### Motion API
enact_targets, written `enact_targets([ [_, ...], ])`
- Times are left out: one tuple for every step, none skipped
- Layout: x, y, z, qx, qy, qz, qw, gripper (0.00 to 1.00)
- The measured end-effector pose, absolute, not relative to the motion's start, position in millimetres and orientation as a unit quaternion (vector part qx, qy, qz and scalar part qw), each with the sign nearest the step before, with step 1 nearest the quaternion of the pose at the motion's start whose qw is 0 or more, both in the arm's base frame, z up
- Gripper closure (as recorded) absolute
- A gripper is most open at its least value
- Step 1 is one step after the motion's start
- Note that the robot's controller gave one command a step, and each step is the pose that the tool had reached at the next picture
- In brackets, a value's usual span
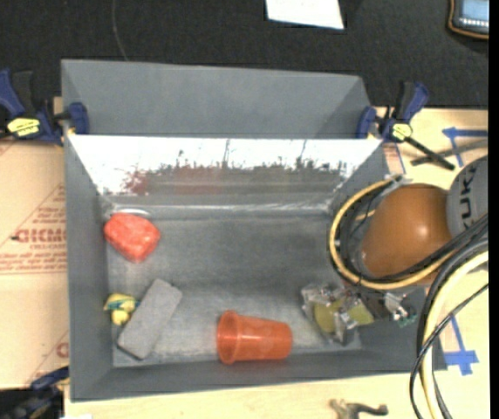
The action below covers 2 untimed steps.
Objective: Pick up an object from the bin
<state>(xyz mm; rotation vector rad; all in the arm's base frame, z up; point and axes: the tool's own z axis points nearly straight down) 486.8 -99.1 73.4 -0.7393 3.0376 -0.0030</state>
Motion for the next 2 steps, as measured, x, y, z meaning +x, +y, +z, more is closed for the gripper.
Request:
enact_targets([
  [486.1,-99,87,-0.236,0.972,-0.001,0.006,1.0],
  [484.7,-99,123,-0.235,0.972,0.001,0.004,1.0],
])
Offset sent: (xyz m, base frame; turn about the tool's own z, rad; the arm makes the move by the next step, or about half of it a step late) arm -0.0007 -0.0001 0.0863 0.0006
